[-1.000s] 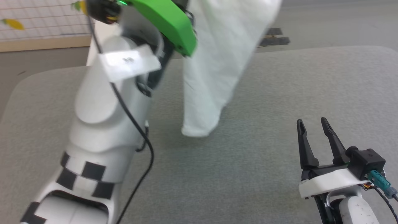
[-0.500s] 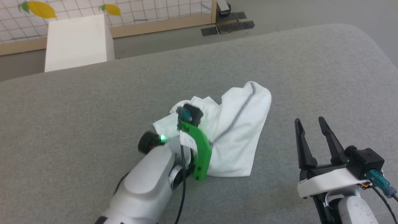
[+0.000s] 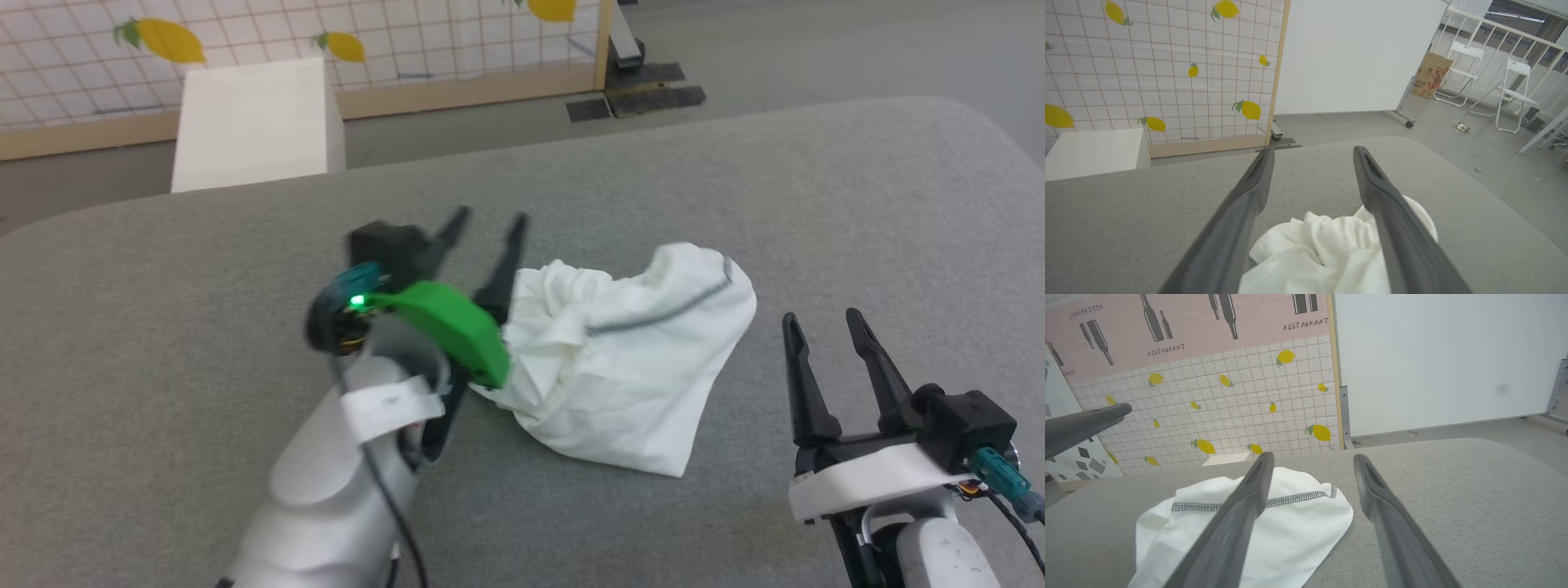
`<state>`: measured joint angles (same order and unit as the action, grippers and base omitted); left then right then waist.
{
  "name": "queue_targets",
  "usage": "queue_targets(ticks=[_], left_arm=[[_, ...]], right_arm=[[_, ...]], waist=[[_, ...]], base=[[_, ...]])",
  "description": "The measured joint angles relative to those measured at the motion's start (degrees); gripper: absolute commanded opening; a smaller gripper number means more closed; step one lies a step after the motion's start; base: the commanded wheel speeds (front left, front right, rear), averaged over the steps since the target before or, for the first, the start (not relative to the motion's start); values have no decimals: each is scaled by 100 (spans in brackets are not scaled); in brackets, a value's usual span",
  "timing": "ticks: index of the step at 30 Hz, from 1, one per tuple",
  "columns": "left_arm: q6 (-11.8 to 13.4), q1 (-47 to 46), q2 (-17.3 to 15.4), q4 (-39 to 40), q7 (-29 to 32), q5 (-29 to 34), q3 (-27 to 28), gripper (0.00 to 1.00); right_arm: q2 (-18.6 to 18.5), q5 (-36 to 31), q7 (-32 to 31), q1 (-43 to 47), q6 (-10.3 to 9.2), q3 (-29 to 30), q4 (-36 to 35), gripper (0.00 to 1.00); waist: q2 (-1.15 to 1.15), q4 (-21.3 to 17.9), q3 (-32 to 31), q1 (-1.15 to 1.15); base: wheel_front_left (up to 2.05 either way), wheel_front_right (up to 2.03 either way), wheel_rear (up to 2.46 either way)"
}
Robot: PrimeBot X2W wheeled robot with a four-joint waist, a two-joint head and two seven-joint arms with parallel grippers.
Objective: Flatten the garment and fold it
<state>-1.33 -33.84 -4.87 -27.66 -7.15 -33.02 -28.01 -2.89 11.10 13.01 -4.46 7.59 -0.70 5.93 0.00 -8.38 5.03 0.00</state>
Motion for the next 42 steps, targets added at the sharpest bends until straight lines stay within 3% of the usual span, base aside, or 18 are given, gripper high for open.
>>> queue_targets(ticks=[3, 4, 10, 15, 22, 32, 36, 42], left_arm=[[99, 309, -233, 315, -490, 9, 255, 100], [197, 640, -466, 631, -675, 88, 480, 100], [316, 1447, -721, 1228, -742, 335, 971, 100], [333, 2106, -722, 1690, -758, 655, 1384, 100], [333, 2788, -477, 1985, -759, 1050, 1937, 100], [78, 3049, -160, 2070, -759, 1408, 2393, 100], [-24, 3048, -55, 2063, -759, 1462, 2492, 100], [-126, 3031, 48, 2058, -759, 1631, 2557, 100]], right_arm=[[2, -8, -49, 82, 0, 53, -109, 100], [-2, -9, -116, 162, -1, 89, -178, 100], [0, -14, -199, 255, -1, 130, -265, 100], [1, -15, -271, 344, -1, 145, -332, 100], [1, -43, -353, 347, -1, 93, -371, 100], [1, -62, -548, 358, 0, 97, -357, 100], [1, -141, -1120, 400, 0, 116, -203, 100], [0, -174, -2797, 450, -1, 75, 278, 100]], waist=[[0, 121, -105, 0], [0, 258, -176, 0], [0, 496, -297, 0], [0, 648, -348, 0], [0, 825, -352, 0], [0, 909, -347, 0], [0, 922, -306, 0], [0, 967, -165, 0]], base=[[0, 0, 0], [0, 0, 0], [0, 0, 0], [0, 0, 0], [0, 0, 0], [0, 0, 0], [0, 0, 0], [0, 0, 0]])
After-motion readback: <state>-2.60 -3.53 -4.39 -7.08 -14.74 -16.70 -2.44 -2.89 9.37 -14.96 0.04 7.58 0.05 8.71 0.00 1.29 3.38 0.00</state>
